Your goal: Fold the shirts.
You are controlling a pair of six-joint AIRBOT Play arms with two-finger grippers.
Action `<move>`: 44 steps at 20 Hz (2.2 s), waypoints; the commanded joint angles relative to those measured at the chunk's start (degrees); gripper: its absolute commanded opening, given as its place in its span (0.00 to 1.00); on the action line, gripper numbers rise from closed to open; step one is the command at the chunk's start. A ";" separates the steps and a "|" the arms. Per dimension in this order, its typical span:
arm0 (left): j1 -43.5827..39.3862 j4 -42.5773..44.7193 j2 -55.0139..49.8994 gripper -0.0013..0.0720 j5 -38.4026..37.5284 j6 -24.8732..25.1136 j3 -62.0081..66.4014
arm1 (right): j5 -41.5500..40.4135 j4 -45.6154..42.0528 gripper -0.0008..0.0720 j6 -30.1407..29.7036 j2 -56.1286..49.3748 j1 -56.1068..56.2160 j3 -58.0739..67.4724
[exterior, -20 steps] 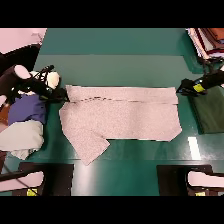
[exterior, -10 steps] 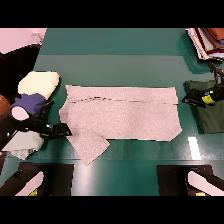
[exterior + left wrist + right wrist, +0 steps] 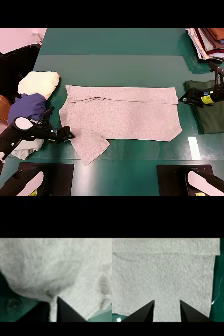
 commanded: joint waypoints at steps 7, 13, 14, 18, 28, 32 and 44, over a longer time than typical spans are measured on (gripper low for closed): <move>-0.02 -2.49 0.79 0.04 -3.28 1.44 6.03 | 5.51 -4.07 0.54 -0.31 0.00 -10.80 -18.67; -0.02 -2.47 0.79 0.05 -3.02 1.38 6.64 | 1.01 -3.39 0.54 -0.28 0.00 -10.84 -28.41; -0.02 -2.47 0.79 0.05 -2.95 1.38 6.64 | 0.59 -2.58 0.54 -0.28 0.00 -10.84 -28.65; -0.02 -2.45 0.76 0.05 -3.04 1.38 6.64 | -2.14 1.40 0.50 -1.42 0.00 -9.99 -28.63; -0.02 8.87 8.22 0.04 -14.03 -1.73 8.79 | 6.21 -4.98 0.03 -2.84 3.04 -0.15 -21.77; -0.02 10.12 20.87 0.04 -26.64 -6.73 9.20 | 14.10 -8.35 0.02 -2.80 14.64 -0.15 -20.72; -0.02 10.45 2.95 0.04 -4.24 -1.90 20.70 | 3.96 -8.09 0.02 -2.49 0.39 3.08 -3.76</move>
